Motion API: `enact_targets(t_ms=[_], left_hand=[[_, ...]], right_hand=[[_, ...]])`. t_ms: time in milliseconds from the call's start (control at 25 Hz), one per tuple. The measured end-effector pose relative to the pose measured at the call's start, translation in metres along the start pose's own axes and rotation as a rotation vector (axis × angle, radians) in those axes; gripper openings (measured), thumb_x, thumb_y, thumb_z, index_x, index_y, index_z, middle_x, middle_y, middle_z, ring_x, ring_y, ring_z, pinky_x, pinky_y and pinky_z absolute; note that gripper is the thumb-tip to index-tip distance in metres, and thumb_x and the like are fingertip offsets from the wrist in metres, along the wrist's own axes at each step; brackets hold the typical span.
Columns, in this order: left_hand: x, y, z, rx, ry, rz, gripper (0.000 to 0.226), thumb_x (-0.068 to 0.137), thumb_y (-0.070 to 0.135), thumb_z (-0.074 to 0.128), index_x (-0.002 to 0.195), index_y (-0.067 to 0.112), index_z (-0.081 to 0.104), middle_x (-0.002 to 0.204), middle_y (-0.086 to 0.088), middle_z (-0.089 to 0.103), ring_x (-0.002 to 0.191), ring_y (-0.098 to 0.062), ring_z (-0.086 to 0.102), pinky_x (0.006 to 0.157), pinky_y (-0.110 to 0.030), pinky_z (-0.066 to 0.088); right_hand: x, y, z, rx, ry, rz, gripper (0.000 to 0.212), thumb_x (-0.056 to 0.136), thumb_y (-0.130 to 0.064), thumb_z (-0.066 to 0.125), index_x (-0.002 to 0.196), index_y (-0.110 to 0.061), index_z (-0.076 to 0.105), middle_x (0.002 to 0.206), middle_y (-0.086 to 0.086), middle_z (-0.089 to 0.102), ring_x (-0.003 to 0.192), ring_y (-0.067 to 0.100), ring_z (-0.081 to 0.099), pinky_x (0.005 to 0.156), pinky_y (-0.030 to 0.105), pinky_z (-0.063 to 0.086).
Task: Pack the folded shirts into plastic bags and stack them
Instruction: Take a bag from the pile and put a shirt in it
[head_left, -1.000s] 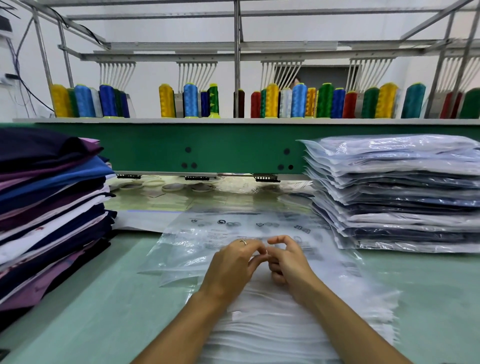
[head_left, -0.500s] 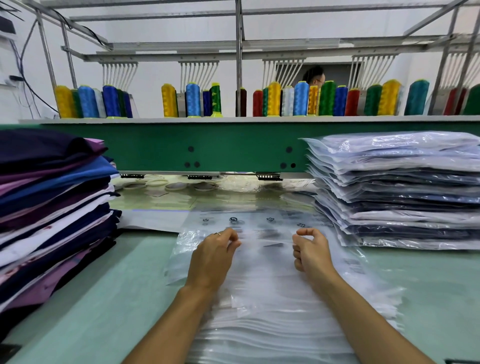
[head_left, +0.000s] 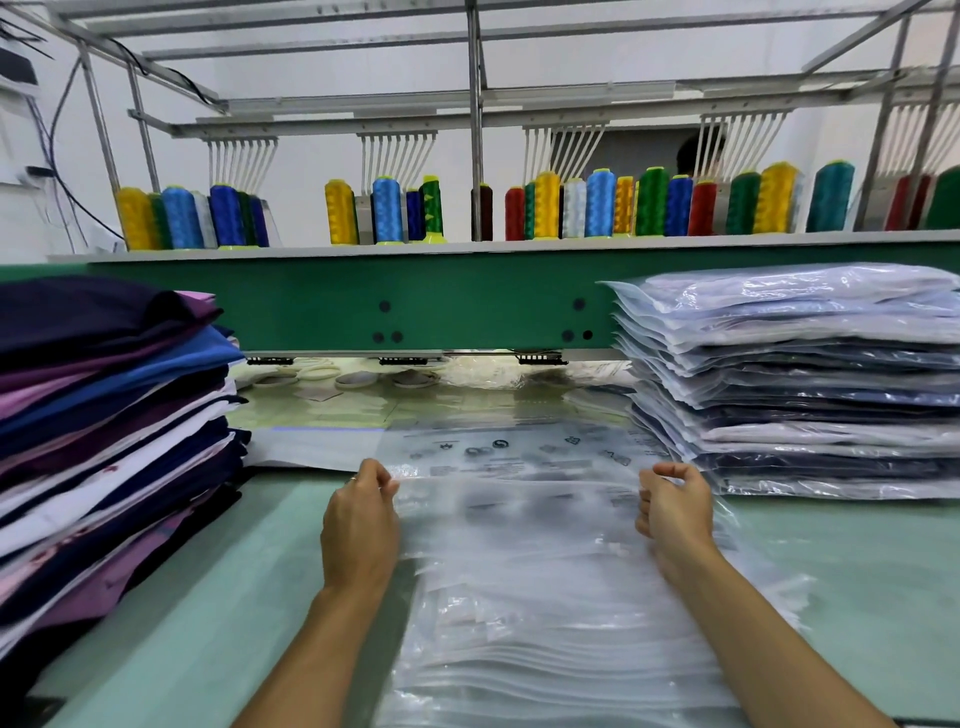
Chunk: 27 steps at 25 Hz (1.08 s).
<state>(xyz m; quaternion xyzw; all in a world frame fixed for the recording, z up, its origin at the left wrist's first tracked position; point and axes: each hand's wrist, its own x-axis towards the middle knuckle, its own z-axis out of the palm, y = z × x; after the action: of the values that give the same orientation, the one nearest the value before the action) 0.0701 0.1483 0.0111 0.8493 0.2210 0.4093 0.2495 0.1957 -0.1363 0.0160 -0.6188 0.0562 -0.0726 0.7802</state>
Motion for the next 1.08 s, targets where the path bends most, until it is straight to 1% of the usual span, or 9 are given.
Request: enact_targets(t_ms=[160,320,400,520,720,840,920,1000,1080], left_hand=[[-0.003,-0.002,-0.002,0.024,0.004,-0.024,0.008,0.1,0.019,0.059,0.096,0.016,0.052,0.084,-0.006,0.065,0.088,-0.033,0.056,0.065,-0.039,0.04],[-0.007,-0.006,0.001,0.101,-0.182,0.228,0.028,0.093,0.03,0.072,0.12,0.027,0.067,0.114,0.006,0.069,0.125,-0.025,0.053,0.101,-0.039,0.04],[-0.011,-0.002,0.002,0.048,-0.24,0.243,0.007,0.091,0.032,0.073,0.096,0.036,0.071,0.101,0.019,0.07,0.108,-0.014,0.06,0.089,-0.03,0.042],[-0.011,-0.003,0.004,0.012,-0.243,0.157,0.021,0.085,0.032,0.078,0.071,0.037,0.063,0.08,0.023,0.065,0.086,-0.001,0.058,0.068,-0.021,0.04],[-0.012,0.0,0.003,-0.128,-0.23,0.119,0.034,0.076,0.043,0.084,0.065,0.029,0.055,0.078,0.02,0.06,0.073,-0.004,0.054,0.06,-0.028,0.042],[-0.016,0.005,0.003,-0.144,-0.256,0.156,0.032,0.083,0.045,0.078,0.066,0.029,0.056,0.074,0.017,0.06,0.07,-0.006,0.053,0.063,-0.032,0.046],[-0.017,0.007,0.003,-0.142,-0.22,0.159,0.025,0.087,0.036,0.076,0.071,0.028,0.058,0.073,0.015,0.062,0.071,-0.006,0.056,0.067,-0.035,0.05],[-0.017,0.01,0.003,-0.141,-0.15,0.167,0.02,0.09,0.029,0.074,0.077,0.028,0.058,0.074,0.016,0.063,0.073,-0.003,0.058,0.068,-0.034,0.052],[-0.015,0.013,0.001,-0.15,-0.076,0.177,0.017,0.092,0.024,0.07,0.082,0.028,0.057,0.077,0.016,0.064,0.072,-0.003,0.06,0.066,-0.034,0.053]], right_hand=[[-0.001,0.006,0.0,-0.029,-0.042,-0.026,0.012,0.098,-0.004,0.054,0.099,-0.015,0.05,0.059,-0.001,0.039,0.048,0.012,0.029,0.039,0.025,0.025],[-0.004,0.009,0.0,-0.061,-0.103,-0.043,0.011,0.097,-0.002,0.054,0.101,-0.012,0.054,0.057,-0.001,0.041,0.047,0.012,0.031,0.04,0.026,0.026],[-0.005,0.01,0.001,-0.083,-0.121,-0.055,0.008,0.097,-0.003,0.053,0.1,-0.009,0.055,0.056,-0.002,0.042,0.048,0.013,0.032,0.04,0.026,0.026],[-0.008,0.012,0.002,-0.183,-0.146,-0.136,0.006,0.099,-0.008,0.053,0.095,-0.008,0.057,0.066,0.004,0.047,0.054,0.016,0.037,0.045,0.029,0.031],[-0.024,0.016,0.011,-0.512,-0.188,-0.401,0.017,0.098,-0.03,0.062,0.083,-0.022,0.064,0.102,0.002,0.053,0.092,0.018,0.055,0.077,0.035,0.048],[-0.03,0.015,0.01,-0.74,-0.216,-0.491,0.022,0.09,-0.054,0.066,0.086,-0.032,0.067,0.121,-0.007,0.042,0.121,0.012,0.037,0.089,0.033,0.042],[-0.036,0.011,0.01,-0.879,-0.195,-0.621,0.027,0.086,-0.059,0.068,0.091,-0.033,0.068,0.122,-0.012,0.042,0.124,0.009,0.034,0.101,0.036,0.037],[-0.041,0.012,0.012,-0.963,-0.188,-0.832,0.02,0.088,-0.046,0.073,0.097,-0.03,0.064,0.11,-0.014,0.057,0.113,0.009,0.049,0.102,0.036,0.035],[-0.044,0.01,0.015,-0.978,-0.219,-0.98,0.019,0.088,-0.015,0.073,0.099,-0.022,0.059,0.092,-0.007,0.066,0.089,0.018,0.063,0.083,0.035,0.045]])
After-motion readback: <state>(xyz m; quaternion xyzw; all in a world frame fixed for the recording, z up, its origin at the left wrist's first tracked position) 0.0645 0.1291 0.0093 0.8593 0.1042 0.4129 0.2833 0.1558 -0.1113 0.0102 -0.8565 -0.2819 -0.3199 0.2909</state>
